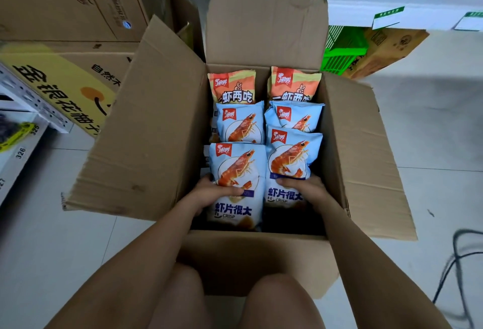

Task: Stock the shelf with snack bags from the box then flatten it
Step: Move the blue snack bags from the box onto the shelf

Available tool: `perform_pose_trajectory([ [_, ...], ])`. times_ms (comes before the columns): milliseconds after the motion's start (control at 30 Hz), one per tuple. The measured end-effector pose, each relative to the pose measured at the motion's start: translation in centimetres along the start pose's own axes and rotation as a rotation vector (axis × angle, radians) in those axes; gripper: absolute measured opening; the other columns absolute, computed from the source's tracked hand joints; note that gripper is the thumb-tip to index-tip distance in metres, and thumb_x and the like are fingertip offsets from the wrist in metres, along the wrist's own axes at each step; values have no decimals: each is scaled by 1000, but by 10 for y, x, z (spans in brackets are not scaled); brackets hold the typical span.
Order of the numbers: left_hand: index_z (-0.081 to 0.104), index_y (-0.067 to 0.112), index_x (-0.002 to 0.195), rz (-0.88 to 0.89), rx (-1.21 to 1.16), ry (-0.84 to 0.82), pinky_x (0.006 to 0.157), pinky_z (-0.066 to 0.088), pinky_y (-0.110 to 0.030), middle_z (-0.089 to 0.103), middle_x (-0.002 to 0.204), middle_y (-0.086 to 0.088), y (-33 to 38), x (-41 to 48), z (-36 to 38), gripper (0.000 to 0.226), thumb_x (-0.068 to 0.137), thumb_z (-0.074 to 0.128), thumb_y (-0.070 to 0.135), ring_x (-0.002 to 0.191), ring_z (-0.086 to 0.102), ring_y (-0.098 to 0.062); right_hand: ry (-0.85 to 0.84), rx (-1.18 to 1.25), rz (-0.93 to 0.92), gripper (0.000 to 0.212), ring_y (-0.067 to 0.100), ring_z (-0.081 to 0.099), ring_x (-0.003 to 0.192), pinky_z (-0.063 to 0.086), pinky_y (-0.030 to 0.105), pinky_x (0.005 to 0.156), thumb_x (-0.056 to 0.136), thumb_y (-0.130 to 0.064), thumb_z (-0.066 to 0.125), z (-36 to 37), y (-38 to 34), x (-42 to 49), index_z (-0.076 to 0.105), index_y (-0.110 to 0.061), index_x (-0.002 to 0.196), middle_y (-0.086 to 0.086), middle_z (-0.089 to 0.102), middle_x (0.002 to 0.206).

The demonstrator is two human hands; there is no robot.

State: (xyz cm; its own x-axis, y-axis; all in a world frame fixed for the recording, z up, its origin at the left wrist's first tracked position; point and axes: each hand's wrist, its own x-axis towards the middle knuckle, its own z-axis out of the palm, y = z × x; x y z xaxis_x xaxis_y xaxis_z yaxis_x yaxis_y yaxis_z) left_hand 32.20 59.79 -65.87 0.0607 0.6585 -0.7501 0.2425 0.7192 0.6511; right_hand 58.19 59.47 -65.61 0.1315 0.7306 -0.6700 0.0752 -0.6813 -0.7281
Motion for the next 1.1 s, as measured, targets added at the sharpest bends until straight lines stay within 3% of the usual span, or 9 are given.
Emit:
perform_pose_trajectory([
  [33, 56, 24, 106, 8, -23, 0, 72, 58, -35, 72, 100, -3, 4, -3, 0, 58, 60, 92, 22, 88, 71, -20, -3, 22, -9, 43, 20, 72, 80, 57, 29, 51, 67, -13, 88, 0, -3, -4, 62, -19, 101, 6, 73, 96],
  [200, 57, 26, 103, 93, -130, 40, 67, 59, -35, 73, 99, -4, 17, -18, 1, 53, 63, 90, 16, 86, 72, -22, 50, 108, -106, 53, 23, 74, 88, 61, 41, 80, 62, -15, 91, -2, -12, -12, 66, -18, 109, 6, 76, 100],
  [400, 58, 19, 115, 157, -205, 75, 72, 60, -37, 75, 102, -7, 42, -44, -8, 64, 60, 91, 16, 87, 74, -24, 134, 140, -212, 55, 21, 74, 87, 60, 41, 82, 60, -16, 92, -8, -40, -32, 68, -15, 110, 4, 76, 99],
  [567, 55, 20, 113, 157, -187, 137, 60, 58, -28, 73, 100, -2, 75, -89, -10, 67, 58, 93, 17, 81, 73, -18, 168, 179, -218, 54, 25, 74, 90, 59, 48, 85, 59, -14, 91, -15, -69, -69, 67, -17, 107, 5, 76, 100],
  [733, 57, 18, 114, 86, -238, 138, 76, 61, -45, 75, 100, -8, 105, -147, -23, 78, 47, 96, 22, 83, 75, -26, 213, 144, -188, 56, 24, 74, 88, 60, 47, 82, 51, -21, 93, -22, -107, -123, 68, -22, 101, 2, 76, 97],
  [833, 58, 17, 108, 97, -241, 180, 65, 60, -36, 75, 96, -7, 125, -187, -33, 62, 57, 93, 18, 78, 74, -23, 203, 116, -186, 71, 23, 74, 88, 60, 47, 81, 40, -31, 93, -25, -131, -155, 67, -21, 105, 2, 76, 98],
  [933, 60, 14, 113, 67, -228, 214, 64, 60, -35, 75, 99, -9, 142, -225, -44, 64, 58, 93, 19, 82, 74, -24, 178, 92, -188, 53, 22, 73, 87, 61, 41, 78, 54, -17, 92, -25, -156, -196, 65, -22, 100, 4, 75, 99],
  [1000, 61, 15, 111, 49, -232, 212, 64, 60, -34, 74, 99, -8, 151, -253, -51, 61, 59, 92, 18, 82, 73, -24, 162, 70, -189, 44, 16, 72, 82, 60, 29, 67, 65, -7, 88, -23, -172, -224, 63, -23, 98, 3, 74, 97],
  [1100, 58, 25, 103, 92, -213, 234, 67, 60, -35, 73, 97, -3, 162, -296, -61, 52, 63, 90, 15, 82, 72, -22, 151, 33, -180, 47, 11, 70, 79, 54, 17, 56, 69, -7, 86, -21, -195, -264, 64, -15, 109, 2, 72, 97],
])
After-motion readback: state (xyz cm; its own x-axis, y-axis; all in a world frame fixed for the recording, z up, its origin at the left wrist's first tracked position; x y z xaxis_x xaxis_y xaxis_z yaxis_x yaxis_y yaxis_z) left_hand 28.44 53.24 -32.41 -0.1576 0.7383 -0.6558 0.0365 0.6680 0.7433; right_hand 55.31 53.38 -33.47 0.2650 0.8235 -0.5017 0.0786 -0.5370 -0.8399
